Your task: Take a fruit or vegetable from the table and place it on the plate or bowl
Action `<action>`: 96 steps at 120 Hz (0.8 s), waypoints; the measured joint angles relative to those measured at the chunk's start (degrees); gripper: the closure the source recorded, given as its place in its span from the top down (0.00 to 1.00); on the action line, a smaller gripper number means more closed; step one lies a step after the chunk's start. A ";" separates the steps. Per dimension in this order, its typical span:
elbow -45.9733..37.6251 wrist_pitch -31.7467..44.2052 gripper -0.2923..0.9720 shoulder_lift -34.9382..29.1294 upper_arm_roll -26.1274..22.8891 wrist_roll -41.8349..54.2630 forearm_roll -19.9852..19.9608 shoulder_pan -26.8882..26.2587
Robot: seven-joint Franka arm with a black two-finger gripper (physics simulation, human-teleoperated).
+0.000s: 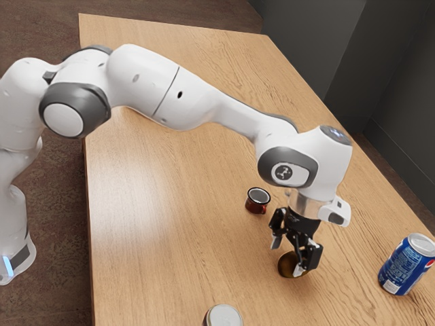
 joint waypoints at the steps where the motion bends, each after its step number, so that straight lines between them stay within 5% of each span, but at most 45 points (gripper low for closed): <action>1: 0.00 0.03 0.76 0.02 0.01 -0.04 0.00 0.02; 33: 0.03 0.89 0.71 0.82 0.04 -0.91 -0.05 0.40; 82: 0.05 1.86 0.46 1.32 0.04 -1.65 -0.83 0.86; 96: 0.09 1.91 0.46 1.87 0.04 -1.88 -0.77 0.99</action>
